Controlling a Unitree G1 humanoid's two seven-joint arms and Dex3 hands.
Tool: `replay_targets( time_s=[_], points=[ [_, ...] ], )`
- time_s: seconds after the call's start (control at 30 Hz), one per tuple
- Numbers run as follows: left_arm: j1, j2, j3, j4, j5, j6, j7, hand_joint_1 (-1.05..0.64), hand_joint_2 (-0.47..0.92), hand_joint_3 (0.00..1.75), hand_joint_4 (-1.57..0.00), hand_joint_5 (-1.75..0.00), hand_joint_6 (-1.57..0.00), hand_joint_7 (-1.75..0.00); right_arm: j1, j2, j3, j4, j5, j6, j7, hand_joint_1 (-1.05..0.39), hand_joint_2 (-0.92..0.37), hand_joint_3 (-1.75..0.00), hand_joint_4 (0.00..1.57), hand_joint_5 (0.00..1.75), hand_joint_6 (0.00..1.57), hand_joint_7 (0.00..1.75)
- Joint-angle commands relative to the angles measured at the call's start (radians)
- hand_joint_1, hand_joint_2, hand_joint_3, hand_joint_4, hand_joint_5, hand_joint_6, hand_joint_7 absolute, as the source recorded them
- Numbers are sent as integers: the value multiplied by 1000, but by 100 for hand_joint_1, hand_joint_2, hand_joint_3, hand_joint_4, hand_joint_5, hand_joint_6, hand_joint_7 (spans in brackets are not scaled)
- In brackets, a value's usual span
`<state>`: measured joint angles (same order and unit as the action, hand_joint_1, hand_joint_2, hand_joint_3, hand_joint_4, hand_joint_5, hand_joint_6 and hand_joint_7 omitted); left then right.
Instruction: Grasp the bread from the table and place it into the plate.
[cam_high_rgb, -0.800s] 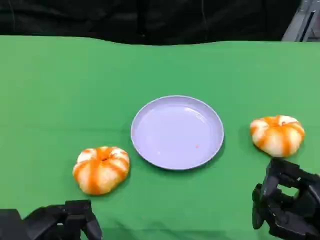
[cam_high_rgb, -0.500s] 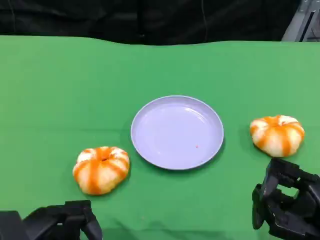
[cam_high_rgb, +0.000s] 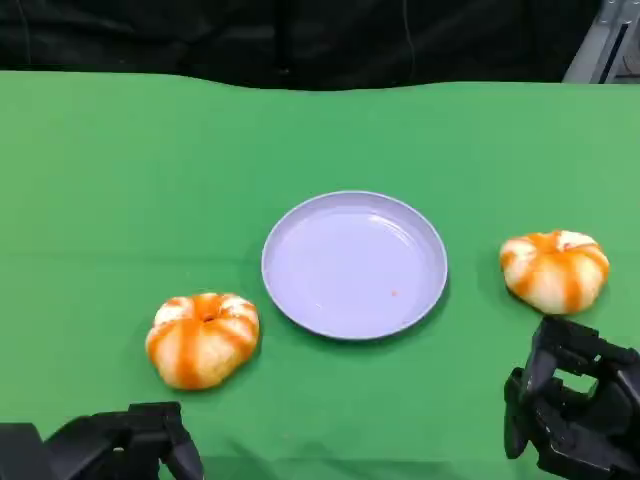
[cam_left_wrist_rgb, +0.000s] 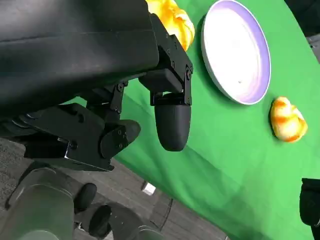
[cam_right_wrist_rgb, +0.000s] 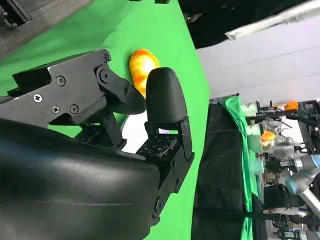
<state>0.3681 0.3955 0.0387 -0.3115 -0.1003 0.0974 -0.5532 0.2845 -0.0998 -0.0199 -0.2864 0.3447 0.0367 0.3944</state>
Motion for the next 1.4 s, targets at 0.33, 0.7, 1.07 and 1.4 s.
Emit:
replay_targets(
  time_s=[0.33,0.7,1.07,1.4],
  points=[
    [-23,-25,-29,146,671,-489,510,-71,92,30,0,-1,-29,-1,-7,-8,1,8,-8,-5,-6,-7,-70,-94,86,175,77,154],
    [-174,4,-143,205,1156,-263,710,-89,92,28,0,0,-25,0,-13,-7,8,10,-18,3,-21,-7,-70,-93,86,175,78,154],
    [-444,-60,-297,497,1086,-160,657,-86,92,31,0,0,-19,0,4,-13,11,-2,-19,-7,-17,-7,-69,-94,85,175,77,155],
    [-570,-108,-392,691,1048,-111,692,-85,92,33,0,0,-19,0,21,-10,20,-27,-19,-6,-23,-7,-68,-96,85,175,77,156]
  ],
)
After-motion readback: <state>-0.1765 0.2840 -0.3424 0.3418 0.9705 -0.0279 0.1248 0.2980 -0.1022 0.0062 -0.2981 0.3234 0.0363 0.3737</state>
